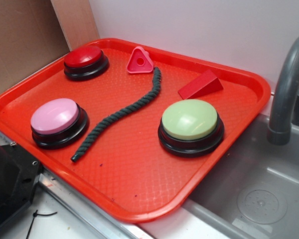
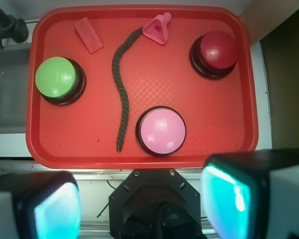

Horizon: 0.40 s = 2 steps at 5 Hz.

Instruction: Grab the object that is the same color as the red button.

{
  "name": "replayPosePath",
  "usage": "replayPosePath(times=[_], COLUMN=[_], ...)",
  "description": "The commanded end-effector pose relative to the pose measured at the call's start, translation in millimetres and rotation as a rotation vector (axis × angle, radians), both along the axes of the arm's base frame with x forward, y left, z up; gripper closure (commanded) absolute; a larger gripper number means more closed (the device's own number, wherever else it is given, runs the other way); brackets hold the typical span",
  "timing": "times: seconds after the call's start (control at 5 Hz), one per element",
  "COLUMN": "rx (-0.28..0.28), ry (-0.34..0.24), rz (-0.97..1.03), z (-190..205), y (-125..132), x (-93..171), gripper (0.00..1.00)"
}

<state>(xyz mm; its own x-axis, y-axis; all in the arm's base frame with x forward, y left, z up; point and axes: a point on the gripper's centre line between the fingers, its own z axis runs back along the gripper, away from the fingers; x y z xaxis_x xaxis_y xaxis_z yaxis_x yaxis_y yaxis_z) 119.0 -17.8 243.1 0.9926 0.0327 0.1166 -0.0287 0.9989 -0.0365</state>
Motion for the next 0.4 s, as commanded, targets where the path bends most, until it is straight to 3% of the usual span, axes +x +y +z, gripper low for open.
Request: replayPosePath(times=[0.0,0.2], rx=[0.0,0.004], ry=[0.0,-0.062], rz=[0.0,-0.009], z=[0.0,-11.0], y=[0.0,-5.1], x=[0.0,18.7], gripper=[0.0,0.0])
